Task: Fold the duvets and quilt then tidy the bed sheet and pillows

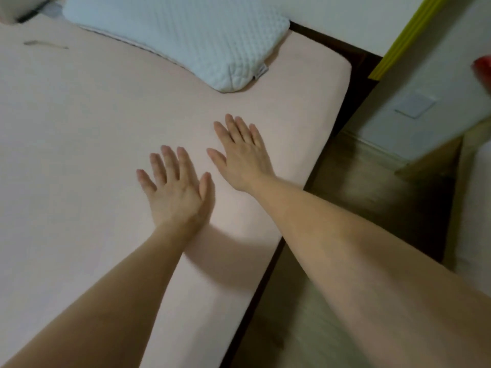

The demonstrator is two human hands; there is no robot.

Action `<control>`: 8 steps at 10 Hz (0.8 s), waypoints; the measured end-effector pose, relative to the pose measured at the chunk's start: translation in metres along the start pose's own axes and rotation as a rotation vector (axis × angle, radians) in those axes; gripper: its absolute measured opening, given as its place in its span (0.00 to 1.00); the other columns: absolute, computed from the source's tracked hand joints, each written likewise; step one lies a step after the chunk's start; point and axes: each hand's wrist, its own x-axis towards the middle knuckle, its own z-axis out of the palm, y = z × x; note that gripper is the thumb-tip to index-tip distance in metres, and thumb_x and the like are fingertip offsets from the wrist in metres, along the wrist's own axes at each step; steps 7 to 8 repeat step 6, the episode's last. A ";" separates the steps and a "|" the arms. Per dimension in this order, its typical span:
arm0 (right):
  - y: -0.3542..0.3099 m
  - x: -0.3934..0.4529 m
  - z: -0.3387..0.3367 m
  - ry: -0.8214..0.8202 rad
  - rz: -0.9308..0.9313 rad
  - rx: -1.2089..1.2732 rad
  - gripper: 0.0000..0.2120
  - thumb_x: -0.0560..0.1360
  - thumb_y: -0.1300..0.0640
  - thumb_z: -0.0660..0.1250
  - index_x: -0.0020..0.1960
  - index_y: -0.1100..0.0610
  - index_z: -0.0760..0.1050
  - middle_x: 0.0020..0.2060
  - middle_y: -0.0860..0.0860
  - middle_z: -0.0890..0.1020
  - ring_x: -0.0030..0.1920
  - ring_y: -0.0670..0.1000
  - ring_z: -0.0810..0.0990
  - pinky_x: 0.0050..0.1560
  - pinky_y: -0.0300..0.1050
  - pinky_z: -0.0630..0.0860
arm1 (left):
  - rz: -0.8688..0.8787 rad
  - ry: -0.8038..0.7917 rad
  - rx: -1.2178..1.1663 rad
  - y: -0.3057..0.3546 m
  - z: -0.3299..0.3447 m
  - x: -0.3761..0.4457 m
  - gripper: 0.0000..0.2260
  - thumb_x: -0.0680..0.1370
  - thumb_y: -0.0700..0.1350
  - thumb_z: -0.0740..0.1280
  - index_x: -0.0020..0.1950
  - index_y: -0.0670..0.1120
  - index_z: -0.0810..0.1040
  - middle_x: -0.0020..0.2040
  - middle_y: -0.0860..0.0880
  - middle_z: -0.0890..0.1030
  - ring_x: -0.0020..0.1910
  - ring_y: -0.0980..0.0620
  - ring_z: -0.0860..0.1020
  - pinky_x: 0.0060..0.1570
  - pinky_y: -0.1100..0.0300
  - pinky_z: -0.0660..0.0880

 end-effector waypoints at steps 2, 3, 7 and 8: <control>0.027 -0.040 0.011 -0.025 0.347 0.117 0.29 0.81 0.41 0.43 0.79 0.49 0.43 0.78 0.50 0.43 0.77 0.52 0.40 0.76 0.55 0.41 | 0.540 -0.246 0.228 0.011 0.006 -0.037 0.33 0.76 0.64 0.33 0.76 0.48 0.30 0.76 0.42 0.31 0.73 0.41 0.29 0.73 0.41 0.34; 0.049 -0.067 -0.015 -0.283 0.608 0.215 0.27 0.81 0.46 0.49 0.78 0.50 0.47 0.78 0.54 0.48 0.77 0.57 0.49 0.71 0.56 0.57 | 0.925 -0.500 0.446 0.024 -0.025 -0.066 0.32 0.81 0.58 0.49 0.78 0.48 0.36 0.76 0.40 0.32 0.75 0.38 0.33 0.74 0.39 0.40; -0.044 -0.063 -0.222 -0.765 0.118 -0.042 0.16 0.79 0.56 0.57 0.62 0.63 0.72 0.63 0.59 0.74 0.59 0.59 0.75 0.57 0.49 0.73 | 0.407 -0.714 0.273 -0.035 -0.257 -0.086 0.21 0.82 0.53 0.55 0.74 0.49 0.64 0.71 0.48 0.70 0.68 0.46 0.70 0.66 0.52 0.68; -0.044 -0.063 -0.222 -0.765 0.118 -0.042 0.16 0.79 0.56 0.57 0.62 0.63 0.72 0.63 0.59 0.74 0.59 0.59 0.75 0.57 0.49 0.73 | 0.407 -0.714 0.273 -0.035 -0.257 -0.086 0.21 0.82 0.53 0.55 0.74 0.49 0.64 0.71 0.48 0.70 0.68 0.46 0.70 0.66 0.52 0.68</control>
